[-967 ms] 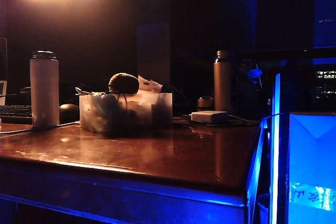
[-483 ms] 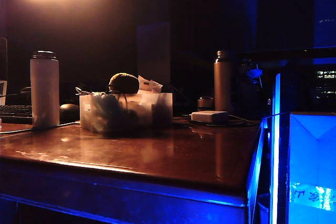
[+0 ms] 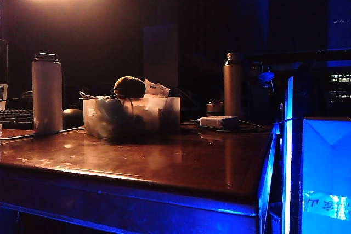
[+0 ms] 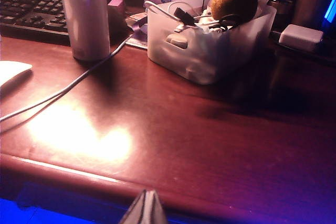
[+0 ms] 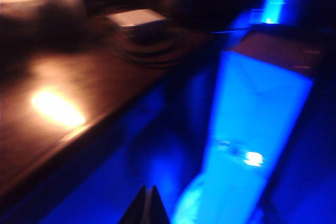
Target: Pick up the kiwi and place it into the translucent box.
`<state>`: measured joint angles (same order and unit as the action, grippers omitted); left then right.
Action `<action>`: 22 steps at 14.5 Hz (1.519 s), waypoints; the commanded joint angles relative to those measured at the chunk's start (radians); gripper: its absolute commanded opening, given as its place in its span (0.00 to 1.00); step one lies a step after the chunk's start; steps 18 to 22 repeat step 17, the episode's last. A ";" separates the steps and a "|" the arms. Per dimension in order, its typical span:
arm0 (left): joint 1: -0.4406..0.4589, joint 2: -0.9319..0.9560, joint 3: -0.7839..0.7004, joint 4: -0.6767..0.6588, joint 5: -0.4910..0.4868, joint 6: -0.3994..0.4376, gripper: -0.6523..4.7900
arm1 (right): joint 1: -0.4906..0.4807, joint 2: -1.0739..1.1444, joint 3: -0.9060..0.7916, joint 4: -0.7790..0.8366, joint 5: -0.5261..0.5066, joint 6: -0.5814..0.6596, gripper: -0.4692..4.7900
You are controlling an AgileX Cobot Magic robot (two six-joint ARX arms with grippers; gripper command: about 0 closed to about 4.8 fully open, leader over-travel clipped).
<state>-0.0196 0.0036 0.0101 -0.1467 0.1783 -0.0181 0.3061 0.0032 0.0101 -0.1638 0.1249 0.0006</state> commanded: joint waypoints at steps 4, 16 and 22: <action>-0.002 -0.003 -0.004 -0.027 -0.209 0.003 0.11 | 0.001 -0.001 -0.004 -0.005 -0.069 0.003 0.09; -0.002 -0.003 -0.004 -0.024 -0.201 0.003 0.11 | 0.000 -0.001 -0.004 -0.003 -0.072 0.003 0.09; -0.002 -0.003 -0.004 -0.024 -0.201 0.003 0.11 | 0.000 -0.001 -0.004 -0.003 -0.072 0.003 0.09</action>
